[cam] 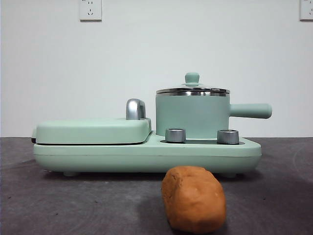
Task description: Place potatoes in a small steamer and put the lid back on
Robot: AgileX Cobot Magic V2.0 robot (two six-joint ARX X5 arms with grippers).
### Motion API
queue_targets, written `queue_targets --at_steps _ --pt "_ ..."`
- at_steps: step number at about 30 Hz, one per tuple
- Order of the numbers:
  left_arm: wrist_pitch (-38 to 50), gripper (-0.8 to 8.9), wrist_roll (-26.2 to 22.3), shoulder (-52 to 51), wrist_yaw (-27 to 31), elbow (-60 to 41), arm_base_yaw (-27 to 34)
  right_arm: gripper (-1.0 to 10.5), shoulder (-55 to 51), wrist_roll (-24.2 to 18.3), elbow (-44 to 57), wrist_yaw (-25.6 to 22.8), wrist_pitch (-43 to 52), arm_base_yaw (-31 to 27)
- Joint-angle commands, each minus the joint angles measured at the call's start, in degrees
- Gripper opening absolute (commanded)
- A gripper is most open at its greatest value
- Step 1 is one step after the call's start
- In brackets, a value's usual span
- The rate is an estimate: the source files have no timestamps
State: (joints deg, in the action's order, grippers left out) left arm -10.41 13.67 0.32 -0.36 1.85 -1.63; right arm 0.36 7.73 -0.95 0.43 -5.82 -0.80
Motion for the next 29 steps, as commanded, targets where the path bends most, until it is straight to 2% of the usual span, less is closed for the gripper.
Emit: queue_targets --at_steps 1,4,6,10,15,18,23,29 --pt "-0.3 0.06 4.6 -0.1 -2.4 -0.8 0.1 0.2 -0.2 7.7 0.1 1.4 1.4 0.0" --pt "-0.2 0.06 5.3 -0.1 -8.1 0.8 -0.2 0.2 -0.2 11.5 -1.0 7.1 1.3 0.1" --pt "-0.1 0.06 5.6 -0.1 -11.1 2.8 -0.7 0.2 -0.1 13.8 -2.6 9.2 0.9 0.2" --pt "-0.5 0.06 7.0 0.5 -11.9 7.9 -1.8 0.2 0.5 19.1 -6.7 10.5 -0.1 0.2" --pt "-3.5 0.06 7.0 4.1 -12.0 15.9 -2.7 0.2 3.5 22.0 -14.1 14.8 -5.0 0.2" --pt "-5.3 0.06 6.5 7.9 -13.1 21.2 -3.0 0.2 6.6 21.7 -19.1 19.3 -8.3 0.2" --pt "-5.5 0.06 6.3 16.2 -19.3 29.9 -3.0 0.2 12.9 19.0 -27.8 28.9 -14.3 0.2" --pt "-7.7 0.06 6.3 26.6 -26.7 39.7 -3.0 0.2 20.7 12.7 -38.4 34.3 -22.1 0.2"
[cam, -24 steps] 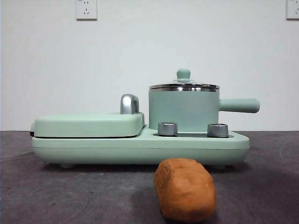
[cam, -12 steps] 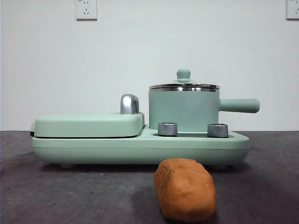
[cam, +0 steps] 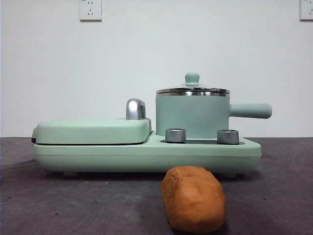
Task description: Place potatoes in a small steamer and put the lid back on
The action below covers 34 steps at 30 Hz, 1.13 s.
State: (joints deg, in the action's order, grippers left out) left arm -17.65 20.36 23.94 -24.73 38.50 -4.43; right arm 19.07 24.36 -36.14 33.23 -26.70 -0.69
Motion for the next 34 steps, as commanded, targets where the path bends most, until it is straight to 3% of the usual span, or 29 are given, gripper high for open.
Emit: queue_targets --at_steps 1,7,14,17,24,29,34 --pt "-0.9 0.06 -0.4 4.7 -3.7 4.4 -0.2 0.2 3.3 -5.0 -4.9 2.5 -2.3 0.1" --pt "-1.1 0.06 -0.4 13.0 -12.5 9.9 -1.1 0.2 9.8 -11.0 -13.2 6.3 -9.1 0.1" --pt "-0.7 0.08 -2.5 20.4 -13.2 12.6 -5.1 0.2 13.0 -13.3 -17.5 6.2 -12.0 0.1" --pt "-0.5 0.79 -3.0 22.5 -13.2 12.6 -7.1 0.2 13.1 -13.3 -17.6 5.8 -12.1 0.1" --pt "0.9 3.32 -2.7 27.1 -13.2 13.0 -11.5 4.0 13.1 -13.3 -17.6 5.7 -12.7 0.1" --pt "1.0 4.11 -2.8 33.0 -13.1 17.3 -15.5 4.3 13.1 -13.2 -17.6 5.7 -12.9 0.1" --pt "0.9 4.11 -3.8 41.1 -12.7 24.5 -19.5 4.4 13.1 -13.2 -17.6 5.7 -13.3 0.1"
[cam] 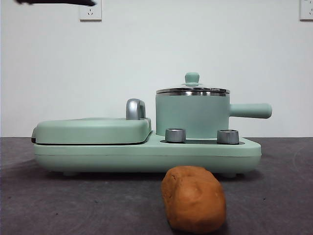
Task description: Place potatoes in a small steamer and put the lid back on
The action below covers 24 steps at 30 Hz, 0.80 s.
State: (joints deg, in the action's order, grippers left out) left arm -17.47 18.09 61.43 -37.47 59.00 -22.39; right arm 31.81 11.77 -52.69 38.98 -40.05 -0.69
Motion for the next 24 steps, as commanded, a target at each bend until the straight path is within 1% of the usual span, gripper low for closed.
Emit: queue_targets --at_steps 1,3,9,13,18,20,24 --pt "0.6 4.11 -2.3 5.7 0.0 6.1 -2.5 4.4 0.3 -0.6 -1.0 0.0 -0.2 0.1" --pt "-0.5 4.11 -3.8 9.4 0.1 9.8 -4.1 4.4 0.3 -0.7 -1.0 0.0 -0.6 0.1" --pt "-8.9 4.12 -10.6 22.2 0.7 24.7 -8.7 4.4 0.3 -0.6 -1.0 0.0 -0.7 0.1" --pt "-11.7 4.17 -13.5 29.2 4.7 31.8 -10.8 4.4 0.3 -0.6 -1.0 0.0 -0.8 0.1" --pt "-11.2 4.44 -15.1 35.6 9.3 36.5 -12.1 4.4 0.3 -0.6 -1.0 0.1 -1.8 0.1" --pt "-11.2 4.44 -16.7 37.9 10.7 37.9 -12.4 4.6 0.4 -0.7 -1.0 0.1 -2.6 0.2" --pt "-8.6 4.43 -20.0 41.2 17.3 38.6 -13.2 4.6 0.7 -1.7 -1.0 0.1 -3.8 0.2"
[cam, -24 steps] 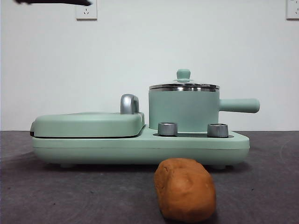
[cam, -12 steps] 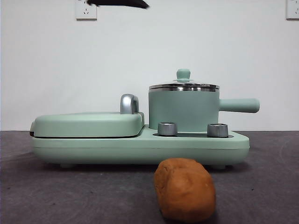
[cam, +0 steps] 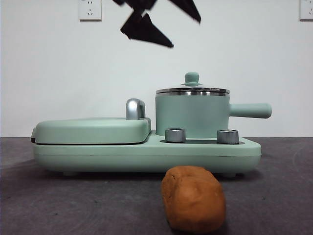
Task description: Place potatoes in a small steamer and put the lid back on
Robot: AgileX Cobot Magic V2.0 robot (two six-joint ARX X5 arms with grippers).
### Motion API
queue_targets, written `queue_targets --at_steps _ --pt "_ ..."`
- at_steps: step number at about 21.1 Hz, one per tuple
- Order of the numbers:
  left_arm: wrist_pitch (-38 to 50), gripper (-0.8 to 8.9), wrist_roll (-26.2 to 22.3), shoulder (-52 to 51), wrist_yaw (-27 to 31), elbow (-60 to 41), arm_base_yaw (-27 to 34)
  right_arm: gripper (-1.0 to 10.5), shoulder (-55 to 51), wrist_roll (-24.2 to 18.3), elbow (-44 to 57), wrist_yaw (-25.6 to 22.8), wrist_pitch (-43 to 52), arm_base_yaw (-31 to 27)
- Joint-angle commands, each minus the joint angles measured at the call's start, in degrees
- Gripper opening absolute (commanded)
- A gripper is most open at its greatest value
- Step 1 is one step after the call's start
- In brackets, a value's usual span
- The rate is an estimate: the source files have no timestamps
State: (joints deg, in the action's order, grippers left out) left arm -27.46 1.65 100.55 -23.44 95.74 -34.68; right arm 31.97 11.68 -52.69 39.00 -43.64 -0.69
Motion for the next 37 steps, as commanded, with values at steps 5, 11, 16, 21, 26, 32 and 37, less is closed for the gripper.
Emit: queue_targets --at_steps 5,11,16,21,26,32,37 --pt "5.1 4.67 -4.5 5.2 8.9 1.9 -1.4 4.6 1.2 -2.1 -1.0 0.1 -0.6 0.2" --pt "8.8 5.12 -4.5 8.0 10.2 1.9 -1.4 4.6 1.6 -3.2 -1.0 0.2 -0.6 0.2" --pt "13.0 5.07 -4.7 9.1 10.4 1.9 -1.4 4.6 1.7 -3.4 -1.0 0.2 -0.6 0.2" --pt "15.5 4.99 -4.6 10.3 10.6 1.9 -1.5 4.6 1.7 -3.7 -1.0 0.2 -0.6 0.2" --pt "16.3 4.98 -4.6 11.7 10.6 1.9 -1.5 4.6 1.7 -3.7 -1.0 0.2 -0.6 0.2" --pt "17.1 4.96 -4.7 13.2 10.6 1.9 -1.6 4.6 1.7 -3.8 -1.0 0.2 -0.6 0.2" --pt "17.4 4.95 -5.7 14.5 10.6 1.9 -1.8 4.6 1.7 -3.8 -1.0 0.2 -0.6 0.2"
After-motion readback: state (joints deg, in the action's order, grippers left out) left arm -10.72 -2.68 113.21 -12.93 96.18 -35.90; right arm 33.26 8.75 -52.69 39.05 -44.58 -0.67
